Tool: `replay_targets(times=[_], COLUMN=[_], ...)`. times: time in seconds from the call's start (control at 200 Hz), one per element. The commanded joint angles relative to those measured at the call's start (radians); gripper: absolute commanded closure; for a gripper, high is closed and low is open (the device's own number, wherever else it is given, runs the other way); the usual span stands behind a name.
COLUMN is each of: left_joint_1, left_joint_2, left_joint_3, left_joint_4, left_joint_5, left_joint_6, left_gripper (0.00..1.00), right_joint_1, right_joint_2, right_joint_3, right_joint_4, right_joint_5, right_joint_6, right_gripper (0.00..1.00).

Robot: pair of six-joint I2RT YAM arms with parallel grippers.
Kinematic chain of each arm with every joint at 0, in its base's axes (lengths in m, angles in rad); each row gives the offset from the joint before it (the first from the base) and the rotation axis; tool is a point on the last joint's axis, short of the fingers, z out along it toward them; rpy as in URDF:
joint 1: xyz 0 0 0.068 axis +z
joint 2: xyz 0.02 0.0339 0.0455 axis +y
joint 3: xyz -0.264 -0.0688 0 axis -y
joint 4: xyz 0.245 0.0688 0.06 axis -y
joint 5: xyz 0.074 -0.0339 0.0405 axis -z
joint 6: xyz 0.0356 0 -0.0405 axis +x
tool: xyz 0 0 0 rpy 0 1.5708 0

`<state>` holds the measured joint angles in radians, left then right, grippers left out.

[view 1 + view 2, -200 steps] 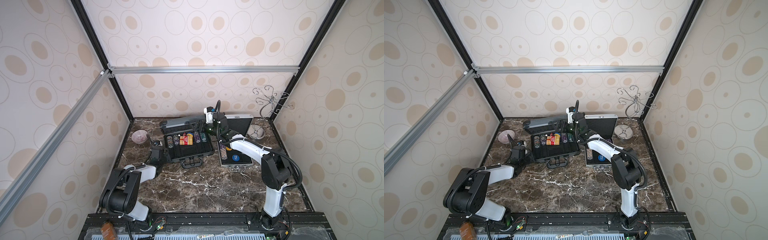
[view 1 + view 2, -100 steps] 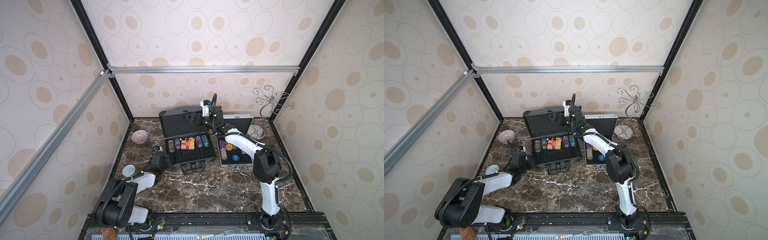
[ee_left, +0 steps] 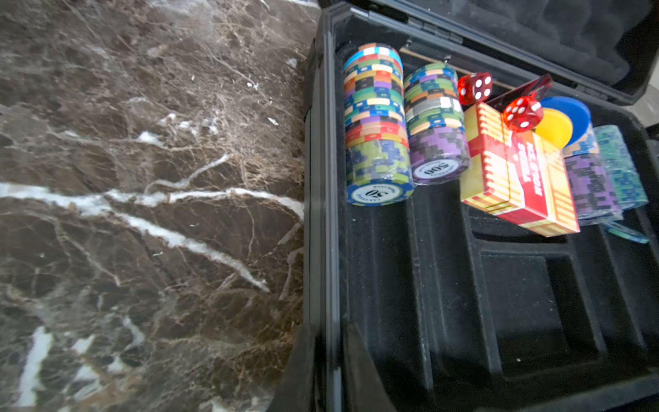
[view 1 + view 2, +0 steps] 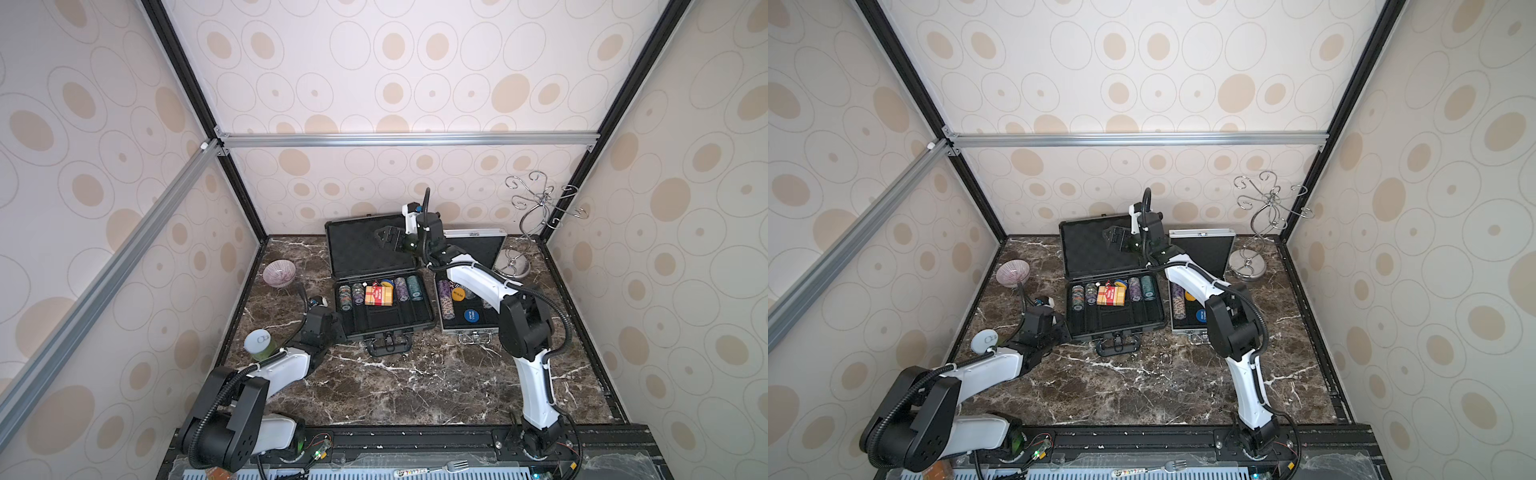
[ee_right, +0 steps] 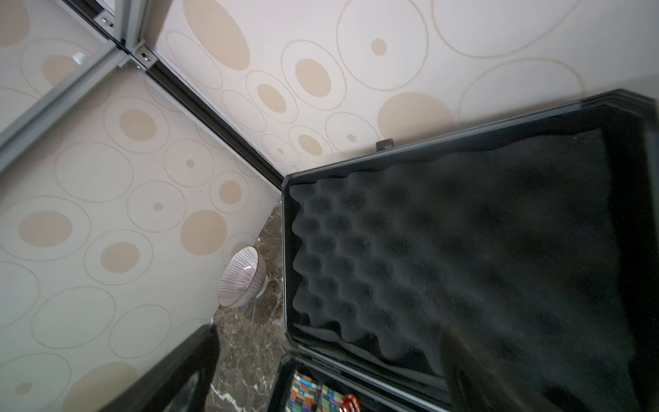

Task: Open the poker set cases
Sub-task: Open the case lid on the poker set case.

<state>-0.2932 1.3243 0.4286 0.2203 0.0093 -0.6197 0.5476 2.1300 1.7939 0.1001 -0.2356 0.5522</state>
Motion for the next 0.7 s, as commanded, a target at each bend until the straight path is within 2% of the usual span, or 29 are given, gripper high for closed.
replay_targets(times=[0.0,0.125,0.2,0.315,0.48,0.62,0.67,0.695], left_joint_1=[-0.016,-0.014,-0.013,-0.012,-0.012,-0.014,-0.014,-0.014], left_joint_2=[0.037,0.022,0.006,-0.028,-0.097,-0.128,-0.142,-0.15], left_joint_3=[-0.011,-0.011,-0.013,-0.021,-0.048,-0.02,-0.008,-0.005], left_joint_4=[-0.149,-0.14,-0.135,-0.123,-0.045,-0.034,-0.032,-0.027], left_joint_5=[0.031,0.014,0.004,-0.029,-0.087,-0.161,-0.186,-0.197], left_joint_6=[0.024,0.025,0.027,0.031,0.042,0.069,0.084,0.091], left_gripper=[0.82,0.77,0.71,0.48,0.22,0.09,0.01,0.0], right_joint_1=[-0.004,-0.006,-0.005,-0.005,-0.003,-0.003,-0.005,-0.004], right_joint_2=[-0.119,-0.24,-0.318,-0.451,-0.696,-0.869,-0.914,-0.935], right_joint_3=[-0.087,-0.249,-0.36,-0.509,-0.771,-0.965,-1.029,-1.057], right_joint_4=[0.008,0.017,0.035,0.018,0.056,0.128,0.151,0.165], right_joint_5=[0.048,0.095,0.121,0.177,0.29,0.387,0.474,0.526], right_joint_6=[-0.074,-0.156,-0.212,-0.3,-0.438,-0.549,-0.586,-0.607], right_gripper=[0.01,0.02,0.01,0.01,0.01,0.02,0.01,0.01])
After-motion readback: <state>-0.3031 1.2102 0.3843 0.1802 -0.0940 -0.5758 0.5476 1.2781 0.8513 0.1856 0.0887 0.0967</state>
